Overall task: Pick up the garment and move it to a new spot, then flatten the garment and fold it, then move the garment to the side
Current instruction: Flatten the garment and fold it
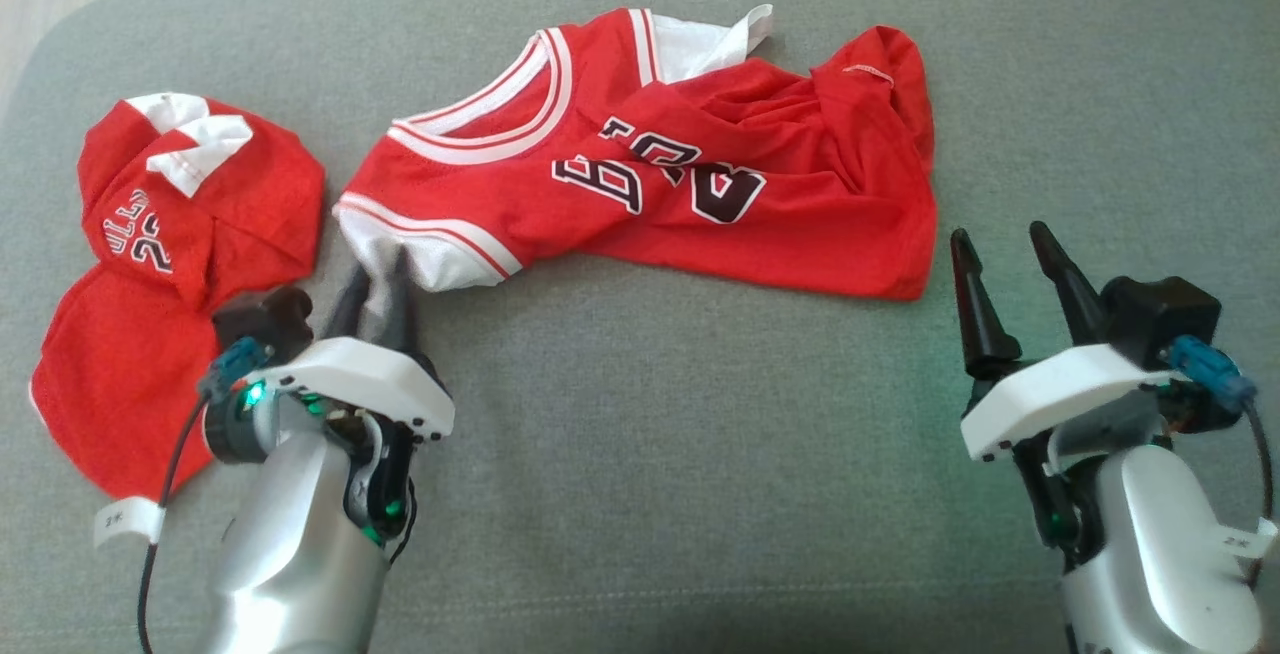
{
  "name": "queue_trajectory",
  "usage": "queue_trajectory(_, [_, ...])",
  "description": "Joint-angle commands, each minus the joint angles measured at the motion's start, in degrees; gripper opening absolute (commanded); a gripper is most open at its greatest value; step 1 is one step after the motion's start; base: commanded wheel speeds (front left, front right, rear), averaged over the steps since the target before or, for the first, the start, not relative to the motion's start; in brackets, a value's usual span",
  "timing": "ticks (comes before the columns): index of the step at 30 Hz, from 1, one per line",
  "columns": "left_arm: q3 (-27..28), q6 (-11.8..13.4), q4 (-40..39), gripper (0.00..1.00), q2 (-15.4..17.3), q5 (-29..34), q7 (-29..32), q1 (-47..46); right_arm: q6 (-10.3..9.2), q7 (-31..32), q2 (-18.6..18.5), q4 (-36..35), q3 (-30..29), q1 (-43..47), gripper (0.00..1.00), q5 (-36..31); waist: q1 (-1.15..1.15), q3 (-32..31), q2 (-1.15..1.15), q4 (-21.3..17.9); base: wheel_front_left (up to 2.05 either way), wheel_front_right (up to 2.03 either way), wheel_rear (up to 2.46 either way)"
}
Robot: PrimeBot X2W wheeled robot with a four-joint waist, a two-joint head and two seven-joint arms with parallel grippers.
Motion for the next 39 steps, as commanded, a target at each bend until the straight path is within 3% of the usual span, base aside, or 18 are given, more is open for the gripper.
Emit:
queue_trajectory(1, [1.4,-0.2,-1.7,1.0,1.1,0.2,-0.7,-1.6,0.43,0.3,0.0,-1.6,0.7,-0.5,1.0,0.1,0.0,-0.1,0.0,0.0,0.0,0.0,0.0])
queue_trajectory(7, [1.3,-1.0,-7.3,1.0,0.9,-2.2,-0.7,0.9,0.43,1.8,0.0,-0.3,-2.2,0.8,1.0,2.0,0.0,-0.1,0.0,0.6,0.0,0.0,0.0])
queue_trajectory(13, [-2.1,-0.3,-15.6,1.0,0.9,-6.2,-0.7,4.9,0.43,1.9,0.0,2.4,-2.6,-0.3,1.0,7.0,0.0,0.8,0.0,2.5,0.0,0.0,0.0])
queue_trajectory(17, [-4.4,0.2,-17.9,1.0,0.9,-7.1,-0.7,6.1,0.43,3.2,0.0,6.4,-4.1,-3.2,1.0,12.0,0.0,1.5,0.0,4.2,0.0,0.0,0.0])
queue_trajectory(26, [-6.7,0.8,-19.3,1.0,0.9,-8.1,-0.7,6.0,0.43,6.2,0.0,17.5,-6.1,-11.4,1.0,13.0,0.0,3.2,0.0,7.5,0.0,0.0,0.0])
queue_trajectory(27, [-6.8,0.8,-19.3,1.0,0.9,-8.1,-0.7,6.0,0.43,6.3,0.0,18.4,-5.9,-12.1,0.87,12.3,0.0,3.2,0.0,7.6,0.0,0.0,0.0])
queue_trajectory(28, [-6.9,0.9,-19.2,1.0,0.9,-8.2,-0.7,6.1,0.43,6.1,0.0,19.0,-5.6,-12.8,0.0,11.3,0.0,3.3,0.0,7.8,0.0,0.0,0.0])
queue_trajectory(33, [-7.2,1.1,-18.8,1.0,0.9,-8.4,-0.7,6.3,0.43,5.0,-0.4,18.5,-2.8,-14.1,0.0,9.6,0.0,2.7,0.0,7.9,0.0,0.0,0.0])
queue_trajectory(39, [-7.5,1.5,-18.6,1.0,0.9,-9.1,-0.7,7.5,0.43,5.7,-2.5,10.5,0.2,-12.0,0.0,7.2,0.0,0.6,0.0,6.9,0.0,0.0,0.0])
